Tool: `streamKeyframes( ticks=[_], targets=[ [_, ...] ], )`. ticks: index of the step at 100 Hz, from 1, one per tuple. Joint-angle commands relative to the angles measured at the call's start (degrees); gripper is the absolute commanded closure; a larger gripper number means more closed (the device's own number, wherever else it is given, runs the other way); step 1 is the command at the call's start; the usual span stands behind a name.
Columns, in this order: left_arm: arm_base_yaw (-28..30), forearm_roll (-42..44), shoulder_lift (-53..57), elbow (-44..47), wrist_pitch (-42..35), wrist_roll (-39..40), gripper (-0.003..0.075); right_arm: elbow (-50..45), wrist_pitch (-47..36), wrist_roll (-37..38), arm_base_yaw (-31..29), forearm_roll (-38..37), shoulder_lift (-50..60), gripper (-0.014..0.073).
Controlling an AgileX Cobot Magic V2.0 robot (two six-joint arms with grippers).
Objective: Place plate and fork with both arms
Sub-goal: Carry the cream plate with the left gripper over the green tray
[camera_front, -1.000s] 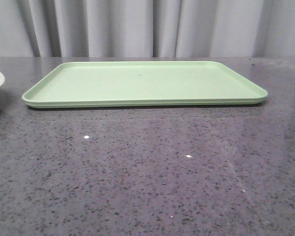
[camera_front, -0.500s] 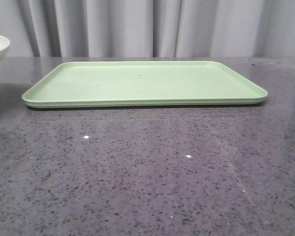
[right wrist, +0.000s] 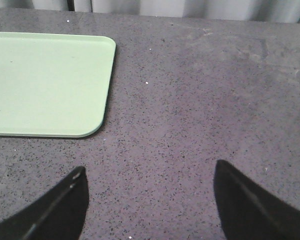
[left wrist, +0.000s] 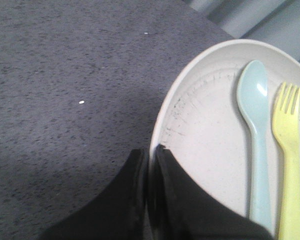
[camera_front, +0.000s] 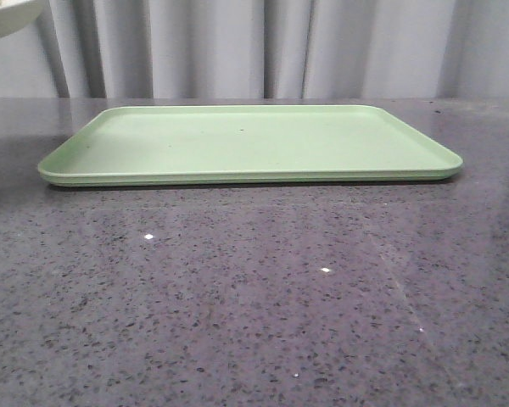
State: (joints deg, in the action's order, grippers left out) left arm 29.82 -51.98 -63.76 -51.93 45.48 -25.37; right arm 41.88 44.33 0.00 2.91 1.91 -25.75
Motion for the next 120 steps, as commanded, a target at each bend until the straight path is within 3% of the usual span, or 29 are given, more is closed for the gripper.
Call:
streamKeyframes(
  ticks=[1,51,76,107,120],
  targets=[
    [-3.2,-5.4,1.3,-2.4,-3.6,0.2,0.0741,2.0,-4.5,-0.4,-0.1,0.1,-0.9,0.0064],
    [-28.7,-7.2,-7.3,-2.6,-23.1,4.7,0.0741,2.0,-4.5,-0.4,-0.1,0.1,-0.9,0.0064],
    [-39.2,-7.5,-15.4,-7.1,-28.7,6.2,0.0741,2.0,-4.3,-0.4,-0.1,0.1,-0.9,0.0064],
    [-47.0,-7.5,-22.0,-10.1,-37.8,9.2,0.0741,2.0,-4.1,-0.4,-0.1,0.1,-0.9,0.0064],
    [-48.0,-7.5,-24.1,-11.3,-38.3,9.3,0.0741,2.0,-4.1,-0.4,-0.1,0.1,-0.9,0.0064]
  ],
)
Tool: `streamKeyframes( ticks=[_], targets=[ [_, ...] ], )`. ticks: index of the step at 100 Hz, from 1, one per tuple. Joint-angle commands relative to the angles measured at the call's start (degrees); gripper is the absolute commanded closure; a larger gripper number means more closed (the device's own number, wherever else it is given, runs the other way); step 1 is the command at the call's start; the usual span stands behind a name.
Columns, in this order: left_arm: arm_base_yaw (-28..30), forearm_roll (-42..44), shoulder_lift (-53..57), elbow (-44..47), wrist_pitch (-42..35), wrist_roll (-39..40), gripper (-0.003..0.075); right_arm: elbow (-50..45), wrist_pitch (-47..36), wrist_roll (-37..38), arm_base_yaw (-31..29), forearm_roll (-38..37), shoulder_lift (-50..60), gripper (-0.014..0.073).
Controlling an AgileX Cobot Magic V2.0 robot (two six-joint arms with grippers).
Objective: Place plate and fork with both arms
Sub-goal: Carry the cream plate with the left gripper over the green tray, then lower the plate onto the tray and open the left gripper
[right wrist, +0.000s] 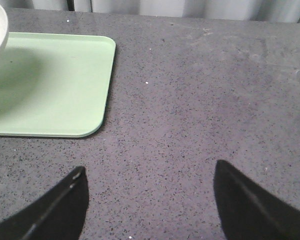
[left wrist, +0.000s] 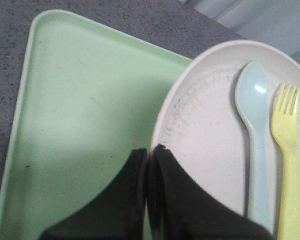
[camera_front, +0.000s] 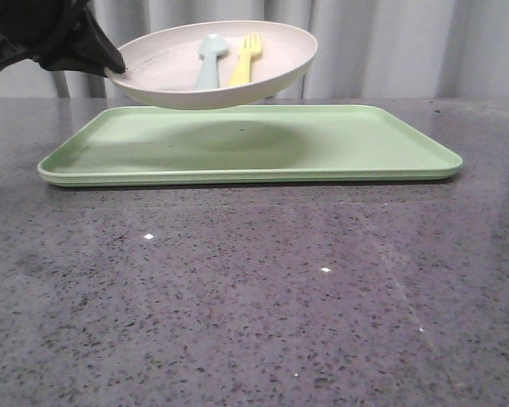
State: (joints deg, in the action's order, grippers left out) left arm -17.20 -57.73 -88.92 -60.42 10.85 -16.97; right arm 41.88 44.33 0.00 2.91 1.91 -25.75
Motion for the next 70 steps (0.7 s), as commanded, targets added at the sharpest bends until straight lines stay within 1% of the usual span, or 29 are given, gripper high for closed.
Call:
streamKeyframes(
  ticks=[1,70],
  targets=[
    [-1.0,-1.8,0.8,-3.0,-3.6,0.9,0.0741,2.0,-4.1,-0.4,-0.1,0.1,-0.9,0.0064],
    [-1.1,-2.3,-3.6,-4.0,-4.0,0.9,0.0741,2.0,-5.4,-0.4,-0.1,0.1,-0.9,0.0064]
  ],
)
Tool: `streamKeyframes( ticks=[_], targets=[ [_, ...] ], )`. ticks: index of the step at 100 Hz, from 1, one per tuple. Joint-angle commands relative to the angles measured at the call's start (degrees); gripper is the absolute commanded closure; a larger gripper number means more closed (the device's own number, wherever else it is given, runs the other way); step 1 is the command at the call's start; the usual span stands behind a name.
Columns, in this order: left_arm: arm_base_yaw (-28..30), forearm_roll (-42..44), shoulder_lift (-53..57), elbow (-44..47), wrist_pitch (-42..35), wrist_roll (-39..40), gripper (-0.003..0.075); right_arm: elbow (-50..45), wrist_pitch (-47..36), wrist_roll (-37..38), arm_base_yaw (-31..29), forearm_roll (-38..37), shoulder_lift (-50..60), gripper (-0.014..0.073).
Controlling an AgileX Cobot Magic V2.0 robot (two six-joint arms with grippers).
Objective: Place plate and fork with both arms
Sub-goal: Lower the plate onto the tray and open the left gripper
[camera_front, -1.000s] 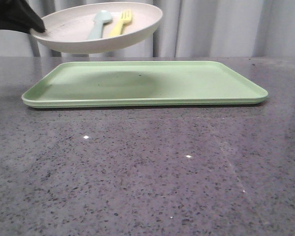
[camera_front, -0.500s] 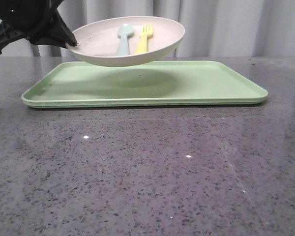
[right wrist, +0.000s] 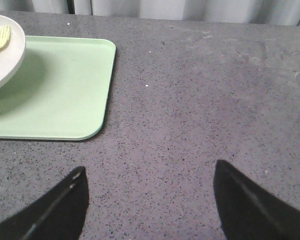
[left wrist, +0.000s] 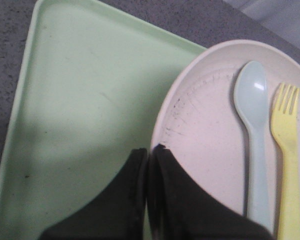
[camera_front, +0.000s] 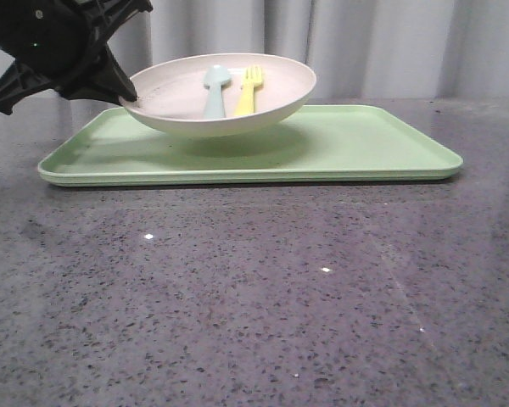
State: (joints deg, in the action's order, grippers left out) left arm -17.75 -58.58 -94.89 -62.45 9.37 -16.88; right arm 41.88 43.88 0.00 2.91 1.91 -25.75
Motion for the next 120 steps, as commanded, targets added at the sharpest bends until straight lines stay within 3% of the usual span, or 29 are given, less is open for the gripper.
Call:
streamKeyframes(
  ticks=[1,120],
  targets=[
    [-0.5,-1.5,2.4,-2.0,-2.5,0.8,0.0741,2.0,-4.9,-0.4,-0.1,0.1,-0.9,0.0064],
    [-0.5,-2.2,-2.2,-1.9,1.1,0.8,0.0741,2.0,-5.0,-0.4,-0.1,0.1,-0.9,0.0064]
  ],
)
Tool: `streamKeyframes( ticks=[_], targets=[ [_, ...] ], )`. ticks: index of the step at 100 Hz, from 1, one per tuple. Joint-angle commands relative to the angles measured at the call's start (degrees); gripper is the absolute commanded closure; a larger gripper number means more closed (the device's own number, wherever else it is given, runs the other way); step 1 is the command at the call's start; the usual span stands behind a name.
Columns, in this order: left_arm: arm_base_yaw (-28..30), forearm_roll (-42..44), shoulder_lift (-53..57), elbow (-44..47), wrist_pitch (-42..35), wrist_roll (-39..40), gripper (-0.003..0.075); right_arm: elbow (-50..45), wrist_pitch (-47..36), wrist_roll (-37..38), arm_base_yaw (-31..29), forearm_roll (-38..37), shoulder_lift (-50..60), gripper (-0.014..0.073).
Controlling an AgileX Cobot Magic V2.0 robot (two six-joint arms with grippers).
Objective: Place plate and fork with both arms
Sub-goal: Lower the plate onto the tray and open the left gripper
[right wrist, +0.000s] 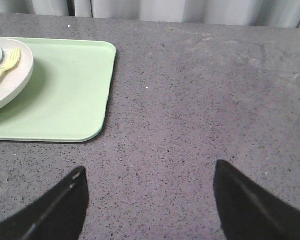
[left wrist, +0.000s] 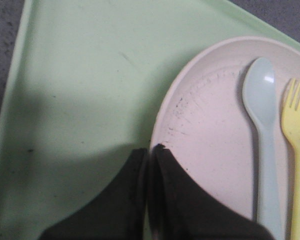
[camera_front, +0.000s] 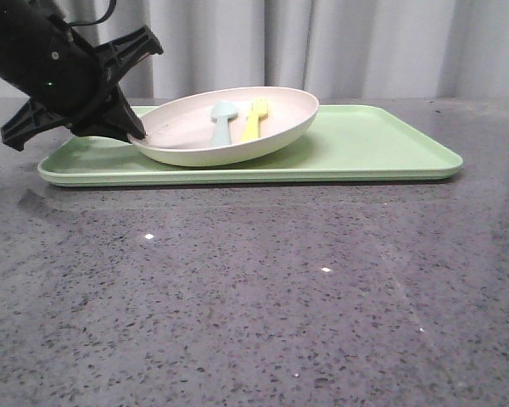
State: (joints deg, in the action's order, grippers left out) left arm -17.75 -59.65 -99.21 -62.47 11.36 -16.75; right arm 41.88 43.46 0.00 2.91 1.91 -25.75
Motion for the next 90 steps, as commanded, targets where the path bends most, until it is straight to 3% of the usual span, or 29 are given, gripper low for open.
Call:
streamKeyframes(
  ticks=[1,90],
  targets=[
    [-0.5,-1.2,2.1,-1.9,-0.9,0.7,0.0741,2.0,-4.5,-0.4,-0.1,0.1,-0.9,0.0064],
    [-0.5,-1.2,2.1,-1.9,0.1,0.7,0.0735,2.0,-4.6,-0.4,-0.1,0.1,-0.9,0.0064]
  ],
)
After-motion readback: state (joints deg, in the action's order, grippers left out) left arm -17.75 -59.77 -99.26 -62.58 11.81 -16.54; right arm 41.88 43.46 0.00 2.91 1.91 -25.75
